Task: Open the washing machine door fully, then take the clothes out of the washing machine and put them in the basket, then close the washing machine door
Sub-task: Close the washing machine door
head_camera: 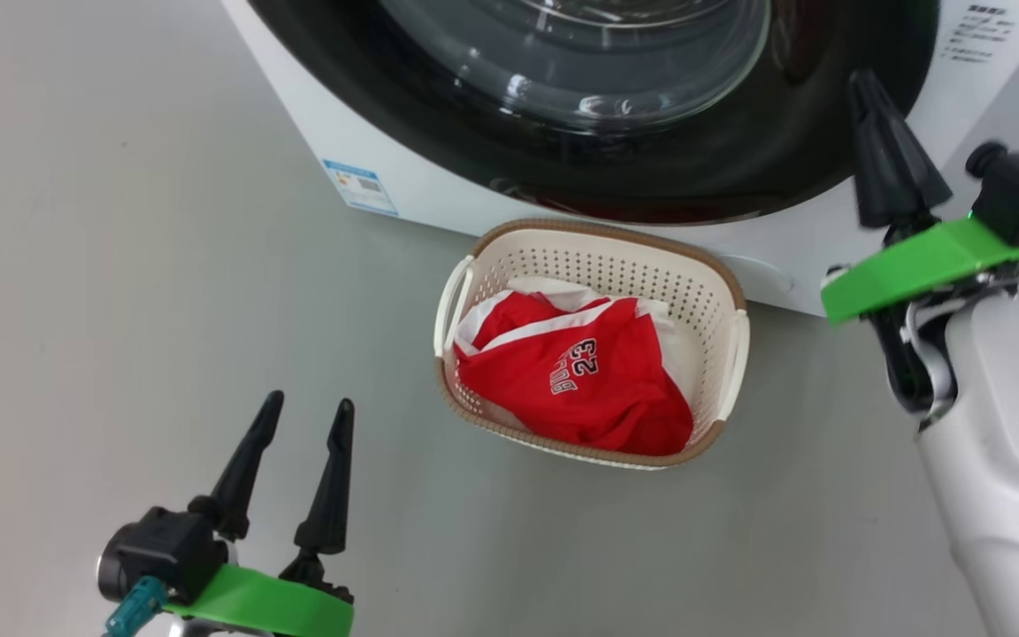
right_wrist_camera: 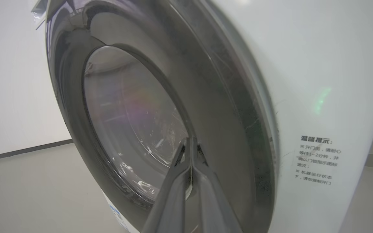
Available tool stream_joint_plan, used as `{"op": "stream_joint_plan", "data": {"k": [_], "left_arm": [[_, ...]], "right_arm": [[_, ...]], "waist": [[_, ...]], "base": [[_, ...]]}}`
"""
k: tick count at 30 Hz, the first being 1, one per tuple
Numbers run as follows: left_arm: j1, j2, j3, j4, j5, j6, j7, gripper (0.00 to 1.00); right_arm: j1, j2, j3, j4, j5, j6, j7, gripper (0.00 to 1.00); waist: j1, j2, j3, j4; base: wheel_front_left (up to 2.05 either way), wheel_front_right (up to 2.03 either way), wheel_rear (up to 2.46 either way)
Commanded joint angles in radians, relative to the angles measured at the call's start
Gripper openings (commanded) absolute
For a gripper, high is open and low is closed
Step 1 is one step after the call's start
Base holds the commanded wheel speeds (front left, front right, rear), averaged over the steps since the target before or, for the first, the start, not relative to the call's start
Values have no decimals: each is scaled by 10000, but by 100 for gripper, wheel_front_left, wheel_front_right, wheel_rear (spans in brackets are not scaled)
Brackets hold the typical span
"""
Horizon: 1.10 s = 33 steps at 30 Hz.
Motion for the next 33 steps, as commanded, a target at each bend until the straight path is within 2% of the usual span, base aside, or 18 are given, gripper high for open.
{"op": "stream_joint_plan", "data": {"k": [1,19,33], "left_arm": [[96,331,413,-137,-2,-56,-49,100],[389,1028,820,174,42,-56,-49,100],[924,1380,1278,153,114,-56,-49,100]], "right_arm": [[447,186,230,-374,109,-11,-63,100],[3350,227,-59,-1168,294,-11,-63,100],[5596,302,-1061,-1784,373,-11,-63,100]], "waist": [[0,0,-306,-282],[0,0,-1298,-1342],[0,0,-2026,-2262]], "base": [[0,0,0],[0,0,0],[0,0,0]]}}
